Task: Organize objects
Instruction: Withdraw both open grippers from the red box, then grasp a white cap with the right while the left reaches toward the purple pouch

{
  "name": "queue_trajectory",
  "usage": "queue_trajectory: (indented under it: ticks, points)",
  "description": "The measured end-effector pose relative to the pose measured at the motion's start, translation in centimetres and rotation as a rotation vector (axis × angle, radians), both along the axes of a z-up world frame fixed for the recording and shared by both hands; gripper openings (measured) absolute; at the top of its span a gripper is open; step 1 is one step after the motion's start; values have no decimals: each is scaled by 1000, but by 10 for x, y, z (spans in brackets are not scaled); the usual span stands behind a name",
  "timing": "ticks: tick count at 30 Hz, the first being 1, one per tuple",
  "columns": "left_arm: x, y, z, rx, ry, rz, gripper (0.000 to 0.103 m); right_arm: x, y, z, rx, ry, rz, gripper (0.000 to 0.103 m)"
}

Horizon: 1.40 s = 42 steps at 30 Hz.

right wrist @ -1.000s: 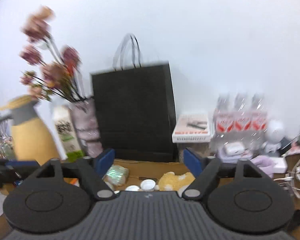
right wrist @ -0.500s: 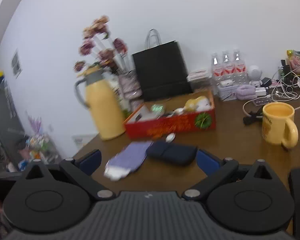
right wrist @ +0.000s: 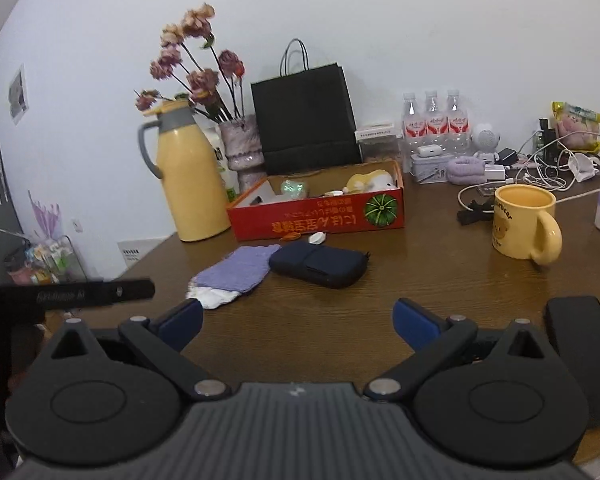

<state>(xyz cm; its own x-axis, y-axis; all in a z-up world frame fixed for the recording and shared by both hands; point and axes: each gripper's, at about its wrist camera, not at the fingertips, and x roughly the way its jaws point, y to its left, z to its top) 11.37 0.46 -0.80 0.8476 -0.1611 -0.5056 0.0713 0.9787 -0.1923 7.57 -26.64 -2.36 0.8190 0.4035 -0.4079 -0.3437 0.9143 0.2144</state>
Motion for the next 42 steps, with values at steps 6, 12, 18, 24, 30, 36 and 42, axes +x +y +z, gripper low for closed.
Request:
queue_trajectory:
  ticks: [6,12,18,24,30,36,42]
  points:
    - [84,10,-9,73,-55,-6,74,99,20,-7,-37,-36,-60,103]
    - [211,0,-36,290,-30,-88,65,244,78,-28,-143,16,21,95]
    - [269,15,-60,209,57,-134,59,335,119,-71,-286,210,91,62]
    - [307,-9,-75,193,154,-157,51,338,97,-80,-175,221,48,27]
    - [322,-26,-75,187,170,-165,43,325,60,-69,-91,176,-22,27]
    - [319,-47,-77,255,161,-116,23,321,55,-62,-68,139,-34,28]
    - [283,-45,-49,194,89,-117,9,303,52,-48,-55,70,-47,28]
